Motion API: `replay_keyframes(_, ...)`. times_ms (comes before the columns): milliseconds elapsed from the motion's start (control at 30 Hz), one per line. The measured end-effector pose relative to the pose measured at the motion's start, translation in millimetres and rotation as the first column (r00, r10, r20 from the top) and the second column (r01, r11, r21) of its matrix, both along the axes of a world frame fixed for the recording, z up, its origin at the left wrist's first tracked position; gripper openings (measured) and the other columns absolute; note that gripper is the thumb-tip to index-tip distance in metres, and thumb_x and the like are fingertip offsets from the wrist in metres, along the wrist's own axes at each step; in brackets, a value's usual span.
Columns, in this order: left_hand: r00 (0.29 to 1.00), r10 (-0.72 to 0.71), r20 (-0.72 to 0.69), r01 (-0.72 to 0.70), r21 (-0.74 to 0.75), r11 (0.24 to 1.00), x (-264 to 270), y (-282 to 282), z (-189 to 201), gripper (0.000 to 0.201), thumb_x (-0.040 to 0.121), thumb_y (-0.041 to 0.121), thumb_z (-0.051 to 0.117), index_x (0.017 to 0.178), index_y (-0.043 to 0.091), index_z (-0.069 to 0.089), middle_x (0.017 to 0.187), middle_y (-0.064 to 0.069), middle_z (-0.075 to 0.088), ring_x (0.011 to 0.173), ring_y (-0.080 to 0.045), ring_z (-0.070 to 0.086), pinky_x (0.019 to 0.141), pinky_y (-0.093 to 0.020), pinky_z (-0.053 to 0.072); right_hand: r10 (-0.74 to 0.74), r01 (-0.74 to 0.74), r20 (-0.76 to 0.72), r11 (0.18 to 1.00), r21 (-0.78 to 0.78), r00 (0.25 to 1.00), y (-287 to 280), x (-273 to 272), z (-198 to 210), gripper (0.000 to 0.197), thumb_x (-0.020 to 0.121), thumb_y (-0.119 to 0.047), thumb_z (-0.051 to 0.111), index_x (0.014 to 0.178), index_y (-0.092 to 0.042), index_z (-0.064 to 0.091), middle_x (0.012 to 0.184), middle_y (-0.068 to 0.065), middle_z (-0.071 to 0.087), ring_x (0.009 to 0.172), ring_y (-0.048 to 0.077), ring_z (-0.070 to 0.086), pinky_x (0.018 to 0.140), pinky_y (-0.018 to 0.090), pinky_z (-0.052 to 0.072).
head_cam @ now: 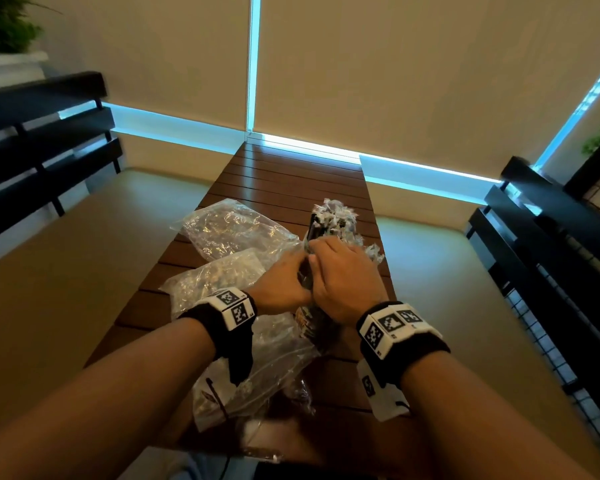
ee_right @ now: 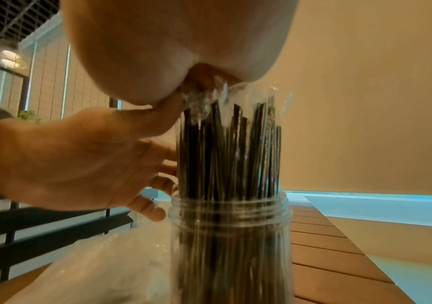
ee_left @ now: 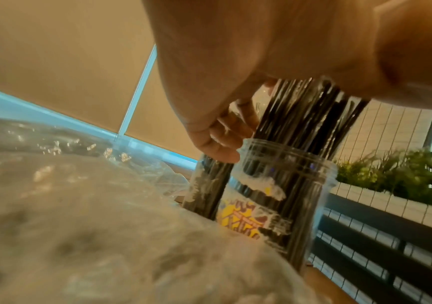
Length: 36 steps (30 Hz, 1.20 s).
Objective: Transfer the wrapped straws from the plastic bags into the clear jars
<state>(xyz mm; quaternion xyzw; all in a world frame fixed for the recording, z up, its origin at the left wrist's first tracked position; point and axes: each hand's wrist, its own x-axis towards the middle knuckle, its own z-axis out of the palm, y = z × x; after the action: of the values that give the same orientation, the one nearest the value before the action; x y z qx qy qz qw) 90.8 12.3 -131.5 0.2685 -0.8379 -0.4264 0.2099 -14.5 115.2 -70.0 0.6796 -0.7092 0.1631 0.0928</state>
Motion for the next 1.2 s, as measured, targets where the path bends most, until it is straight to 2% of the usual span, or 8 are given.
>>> replay_keyframes(133,0.971,-0.034,0.235,0.07,-0.147,0.987,5.3,0.7,-11.7,0.084,0.056,0.055,0.079,0.125,0.026,0.041,0.117,0.004,0.04,0.111,-0.019,0.039,0.096,-0.035,0.046,-0.005,0.018,-0.135,0.995,0.097,0.991,-2.0,1.9,-1.7,0.042,0.097,-0.036,0.026,0.119,-0.02,0.058,0.119,-0.003,0.062,0.106,0.015,0.057,0.102,0.032,0.031)
replay_keyframes(233,0.976,0.004,0.219,0.063,-0.3,0.952,-2.3,10.6,-16.6,0.084,0.065,0.067,0.059,0.133,0.02,0.045,0.127,-0.004,0.044,0.114,-0.028,0.04,0.103,-0.045,0.041,0.037,-0.014,-0.167,0.99,0.142,0.985,-3.9,3.5,2.5,0.043,0.099,-0.038,0.029,0.13,-0.018,0.052,0.137,0.001,0.053,0.125,0.017,0.048,0.109,0.037,0.027)
replay_keyframes(400,0.981,0.093,0.17,-0.045,-0.268,0.962,-17.8,10.7,-21.5,0.105,0.054,0.09,0.059,0.136,0.027,0.043,0.128,0.004,0.049,0.115,-0.019,0.047,0.097,-0.041,0.048,-0.26,0.258,0.005,0.957,-0.13,0.966,-0.5,0.7,6.1,0.054,0.097,-0.048,0.032,0.142,-0.02,0.042,0.154,0.005,0.033,0.144,0.024,0.027,0.115,0.05,0.024)
replay_keyframes(533,0.986,0.12,0.115,-0.1,-0.172,0.98,-24.4,4.4,-35.1,0.095,0.042,0.088,0.072,0.118,0.035,0.052,0.11,0.011,0.059,0.1,-0.013,0.06,0.081,-0.038,0.058,-0.378,0.387,0.23,0.922,0.005,0.897,-5.6,-4.2,1.6,0.059,0.099,-0.055,0.027,0.141,-0.017,0.042,0.15,0.007,0.041,0.137,0.026,0.037,0.11,0.047,0.034)
replay_keyframes(700,0.976,0.11,0.187,-0.069,-0.214,0.974,-18.4,9.4,-40.2,0.093,0.052,0.08,0.062,0.126,0.025,0.046,0.121,0.004,0.047,0.108,-0.014,0.042,0.095,-0.035,0.048,-0.365,0.371,0.108,0.928,-0.037,0.925,-9.9,3.6,-13.8,0.038,0.099,-0.043,0.032,0.118,-0.02,0.057,0.124,-0.001,0.058,0.119,0.02,0.049,0.099,0.042,0.04)
replay_keyframes(867,0.947,0.092,0.308,-0.036,-0.183,0.982,-6.0,13.3,-39.0,0.1,0.052,0.08,0.065,0.131,0.025,0.039,0.127,0.001,0.048,0.114,-0.021,0.051,0.093,-0.039,0.052,-0.356,0.36,-0.059,0.931,0.066,0.933,-9.4,4.0,-20.4,0.043,0.098,-0.04,0.03,0.133,-0.022,0.046,0.14,-0.002,0.046,0.136,0.02,0.033,0.106,0.048,0.031)
replay_keyframes(1033,0.762,0.172,0.624,0.14,-0.418,0.898,23.6,21.4,-23.4,0.108,0.053,0.083,0.07,0.135,0.021,0.034,0.131,0.0,0.053,0.107,-0.025,0.061,0.079,-0.033,0.048,-0.374,0.368,0.085,0.927,0.076,0.923,-11.7,4.5,-4.7,0.064,0.097,-0.059,0.022,0.152,-0.025,0.02,0.16,0.005,0.022,0.146,0.025,0.021,0.116,0.057,0.013)
replay_keyframes(1200,0.647,0.114,0.754,0.172,-0.289,0.942,40.1,26.3,-25.1,0.126,0.044,0.08,0.078,0.145,0.026,0.027,0.143,-0.006,0.042,0.125,-0.031,0.05,0.097,-0.044,0.049,-0.253,0.252,-0.073,0.968,-0.017,0.965,-15.2,13.2,-2.2,0.066,0.1,-0.054,0.016,0.155,-0.019,0.015,0.163,0.004,0.016,0.15,0.021,0.012,0.12,0.053,0.006)
